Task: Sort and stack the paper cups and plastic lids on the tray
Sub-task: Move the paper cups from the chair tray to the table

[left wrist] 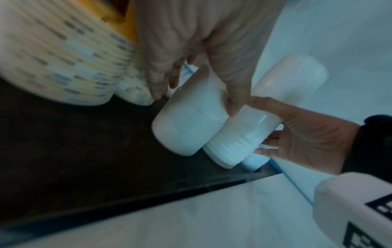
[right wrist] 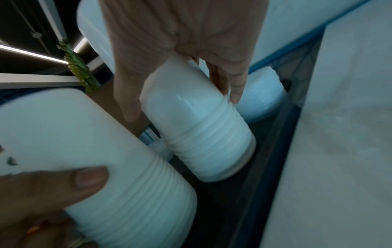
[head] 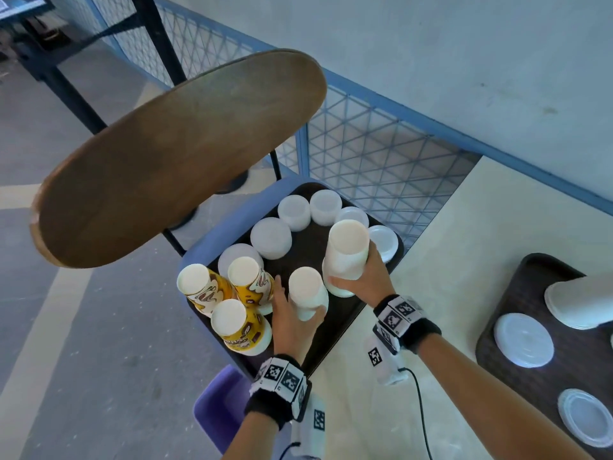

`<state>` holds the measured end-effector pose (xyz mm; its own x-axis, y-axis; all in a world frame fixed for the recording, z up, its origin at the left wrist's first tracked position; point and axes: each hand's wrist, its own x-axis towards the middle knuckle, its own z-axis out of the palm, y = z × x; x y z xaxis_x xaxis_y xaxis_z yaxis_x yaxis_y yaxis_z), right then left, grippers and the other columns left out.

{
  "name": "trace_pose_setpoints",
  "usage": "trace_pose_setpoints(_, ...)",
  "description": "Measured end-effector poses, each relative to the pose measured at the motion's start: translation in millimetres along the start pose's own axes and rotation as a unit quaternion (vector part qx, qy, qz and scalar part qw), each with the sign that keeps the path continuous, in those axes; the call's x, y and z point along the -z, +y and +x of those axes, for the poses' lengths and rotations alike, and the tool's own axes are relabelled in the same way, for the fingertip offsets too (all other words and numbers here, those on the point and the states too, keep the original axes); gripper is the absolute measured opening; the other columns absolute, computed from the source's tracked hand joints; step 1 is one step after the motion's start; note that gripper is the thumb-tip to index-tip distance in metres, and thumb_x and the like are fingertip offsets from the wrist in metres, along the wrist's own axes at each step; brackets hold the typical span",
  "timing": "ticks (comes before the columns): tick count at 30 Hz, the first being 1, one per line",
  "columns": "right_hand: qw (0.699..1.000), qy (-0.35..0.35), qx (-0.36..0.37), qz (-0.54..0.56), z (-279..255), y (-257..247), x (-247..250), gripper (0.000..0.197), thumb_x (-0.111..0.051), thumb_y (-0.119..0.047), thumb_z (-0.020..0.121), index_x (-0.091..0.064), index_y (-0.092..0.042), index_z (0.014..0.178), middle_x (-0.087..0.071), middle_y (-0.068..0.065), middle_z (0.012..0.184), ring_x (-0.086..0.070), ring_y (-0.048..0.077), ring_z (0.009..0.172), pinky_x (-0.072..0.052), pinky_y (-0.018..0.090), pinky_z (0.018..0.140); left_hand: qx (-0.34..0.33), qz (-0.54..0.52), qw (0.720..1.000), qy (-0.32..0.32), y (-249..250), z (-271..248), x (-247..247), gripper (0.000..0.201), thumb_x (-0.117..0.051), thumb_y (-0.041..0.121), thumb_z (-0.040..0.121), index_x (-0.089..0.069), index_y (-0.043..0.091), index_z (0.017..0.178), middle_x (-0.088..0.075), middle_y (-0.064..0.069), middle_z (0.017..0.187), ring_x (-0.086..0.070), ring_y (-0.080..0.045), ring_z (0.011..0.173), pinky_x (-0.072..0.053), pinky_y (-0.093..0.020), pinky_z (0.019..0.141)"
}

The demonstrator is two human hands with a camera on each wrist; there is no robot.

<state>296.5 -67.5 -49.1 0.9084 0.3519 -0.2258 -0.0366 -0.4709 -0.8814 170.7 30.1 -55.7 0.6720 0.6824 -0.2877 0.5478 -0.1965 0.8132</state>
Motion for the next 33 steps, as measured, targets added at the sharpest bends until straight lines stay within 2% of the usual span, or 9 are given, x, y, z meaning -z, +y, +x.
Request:
trace_pose_setpoints(3, 0.999, 0.003, -0.039, 0.007, 1, 9, -5, 0.097, -0.088, -0.024, 0.055, -0.033, -0.018, 0.134, -0.049, 0.002, 0.134, -0.047, 0.022, 0.124, -0.039, 0.037, 0.102, 0.009, -0.029, 1.0, -0.005, -18, 6, -15, 0.106, -0.081, 0.024, 0.067, -0.012, 0.017, 0.147, -0.024, -0.005, 0.154, -0.023, -0.022, 0.143, -0.019, -0.041, 0.119)
trace_pose_setpoints(7, 0.996, -0.001, -0.089, -0.001, 2, 16, -9, 0.098, -0.087, -0.023, 0.058, -0.029, -0.019, 0.138, -0.049, 0.004, 0.136, -0.047, 0.026, 0.125, -0.04, 0.037, 0.102, 0.038, -0.051, 0.998, -0.001, -37, 16, -31, 0.11, -0.083, 0.036, 0.057, -0.014, 0.031, 0.142, -0.036, -0.002, 0.146, -0.038, -0.022, 0.134, -0.036, -0.046, 0.11)
trace_pose_setpoints(13, 0.995, 0.004, -0.095, 0.007, 1, 23, -11, 0.097, -0.086, -0.024, 0.059, -0.029, -0.018, 0.137, -0.049, 0.004, 0.135, -0.048, 0.026, 0.124, -0.039, 0.035, 0.099, 0.033, -0.072, 0.997, -0.001, -33, 17, -33, 0.085, -0.083, 0.019, 0.064, -0.036, 0.019, 0.135, -0.05, -0.003, 0.134, -0.047, -0.021, 0.124, -0.036, -0.029, 0.103)
trace_pose_setpoints(20, 0.995, 0.028, -0.073, 0.067, -18, 11, -1, 0.088, -0.086, -0.022, 0.059, -0.035, -0.022, 0.131, -0.051, -0.007, 0.118, -0.05, 0.015, 0.111, -0.038, 0.025, 0.087, 0.001, -0.105, 0.994, 0.012, -29, 6, -24, 0.081, -0.082, 0.013, 0.065, -0.038, 0.015, 0.134, -0.052, -0.008, 0.134, -0.048, -0.025, 0.124, -0.036, -0.034, 0.106)
trace_pose_setpoints(24, 0.993, 0.056, -0.031, 0.096, -42, 1, 34, 0.076, -0.085, -0.018, 0.06, -0.037, -0.03, 0.118, -0.05, -0.011, 0.109, -0.048, 0.009, 0.101, -0.038, 0.016, 0.08, -0.047, -0.129, 0.99, 0.017, -3, -5, -22, 0.085, -0.085, 0.028, 0.059, -0.041, 0.015, 0.132, -0.055, -0.007, 0.13, -0.05, -0.025, 0.121, -0.038, -0.036, 0.104)
trace_pose_setpoints(26, 0.989, 0.088, -0.014, 0.115, -56, 4, 61, 0.071, -0.085, -0.03, 0.055, -0.04, -0.031, 0.11, -0.053, -0.01, 0.107, -0.049, 0.008, 0.096, -0.037, 0.011, 0.076, -0.07, -0.138, 0.988, 0.004, 19, -15, -31, 0.093, -0.084, 0.041, 0.053, -0.041, 0.018, 0.132, -0.056, -0.004, 0.129, -0.052, -0.023, 0.119, -0.04, -0.039, 0.104)
trace_pose_setpoints(28, 0.986, 0.12, -0.006, 0.117, -75, 10, 98, 0.065, -0.083, -0.04, 0.051, -0.042, -0.036, 0.102, -0.055, -0.011, 0.102, -0.051, 0.007, 0.09, -0.039, 0.012, 0.074, -0.09, -0.149, 0.984, -0.022, 47, -31, -49, 0.085, -0.086, 0.026, 0.06, -0.041, 0.016, 0.131, -0.055, -0.002, 0.127, -0.052, -0.018, 0.115, -0.04, -0.033, 0.1)
trace_pose_setpoints(30, 0.987, 0.128, -0.015, 0.101, -93, 21, 134, 0.066, -0.085, -0.032, 0.056, -0.041, -0.038, 0.105, -0.055, -0.01, 0.104, -0.054, 0.009, 0.093, -0.041, 0.014, 0.077, -0.123, -0.153, 0.979, -0.062, 75, -50, -68, 0.073, -0.082, 0.014, 0.067, -0.043, 0.012, 0.129, -0.055, 0.0, 0.12, -0.051, -0.013, 0.11, -0.039, -0.027, 0.094)
trace_pose_setpoints(33, 0.971, 0.218, -0.021, 0.095, -142, 54, 204, 0.081, -0.086, -0.031, 0.052, -0.044, -0.024, 0.12, -0.059, -0.004, 0.114, -0.057, 0.012, 0.103, -0.046, 0.021, 0.085, -0.173, -0.157, 0.962, -0.14, 106, -95, -119, 0.073, -0.086, 0.022, 0.061, -0.05, 0.011, 0.123, -0.062, -0.005, 0.119, -0.059, -0.018, 0.11, -0.046, -0.033, 0.097)
